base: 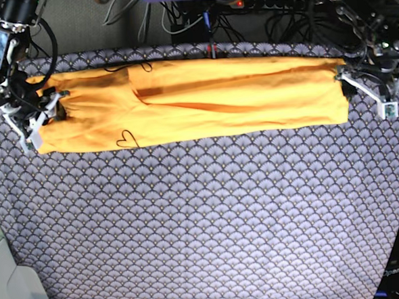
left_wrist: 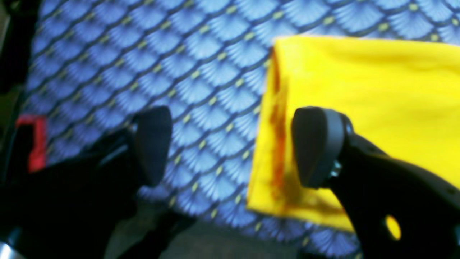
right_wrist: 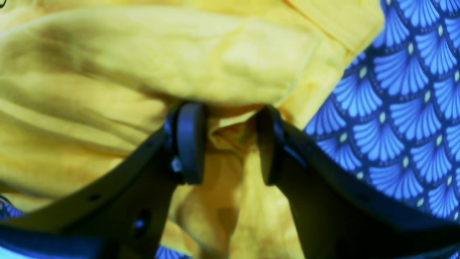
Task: Fold the T-shirt properly
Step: 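Release the strip end with the left gripper and lift it, then grasp the strip end with the left gripper and fold it toward the right gripper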
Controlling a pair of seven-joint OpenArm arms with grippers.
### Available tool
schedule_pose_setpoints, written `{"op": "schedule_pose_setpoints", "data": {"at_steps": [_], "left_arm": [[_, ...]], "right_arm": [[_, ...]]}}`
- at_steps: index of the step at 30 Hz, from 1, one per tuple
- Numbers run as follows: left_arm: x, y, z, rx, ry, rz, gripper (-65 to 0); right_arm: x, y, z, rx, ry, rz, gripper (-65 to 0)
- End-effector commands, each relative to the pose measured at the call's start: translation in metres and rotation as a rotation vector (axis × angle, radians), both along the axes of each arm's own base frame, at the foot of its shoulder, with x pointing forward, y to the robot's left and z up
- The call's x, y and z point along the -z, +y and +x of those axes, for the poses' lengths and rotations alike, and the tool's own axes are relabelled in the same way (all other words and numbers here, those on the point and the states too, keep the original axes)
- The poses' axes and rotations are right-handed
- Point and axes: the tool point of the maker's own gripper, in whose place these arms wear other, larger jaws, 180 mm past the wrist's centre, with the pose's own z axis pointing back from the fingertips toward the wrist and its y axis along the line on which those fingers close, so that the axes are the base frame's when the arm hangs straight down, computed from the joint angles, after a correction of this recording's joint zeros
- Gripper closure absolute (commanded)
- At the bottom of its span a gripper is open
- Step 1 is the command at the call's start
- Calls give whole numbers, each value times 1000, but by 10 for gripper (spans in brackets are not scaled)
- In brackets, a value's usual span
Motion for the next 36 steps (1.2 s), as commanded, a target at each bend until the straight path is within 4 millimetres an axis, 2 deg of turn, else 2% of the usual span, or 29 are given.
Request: {"op": "schedule_pose_setpoints", "data": {"at_steps": [1,6,16,22,26,32,36], "left_arm": [[-6,4,3,-7,-20,9,-508],[13,0,-1,-10,10,-42,-508],[5,-5,5,-5,-15,-37,-508],[0,-13,16,4,-73,-87,-508],[7,-20,20,19,-64,-113,-508],[36,-32,17,30,-11,-185,-508],[36,-33,20,32,-16,-190,-491]], "right_arm": [[1,3,0,-8,12,5,-254],[1,4,0,-10,11,4,-254],[1,7,0,-22,14,6,-254],[1,7,0,-22,14,6,-254],[1,7,0,-22,14,6,-254],[1,7,0,-22,14,6,-254],[1,7,0,-22,14,4,-254]]}}
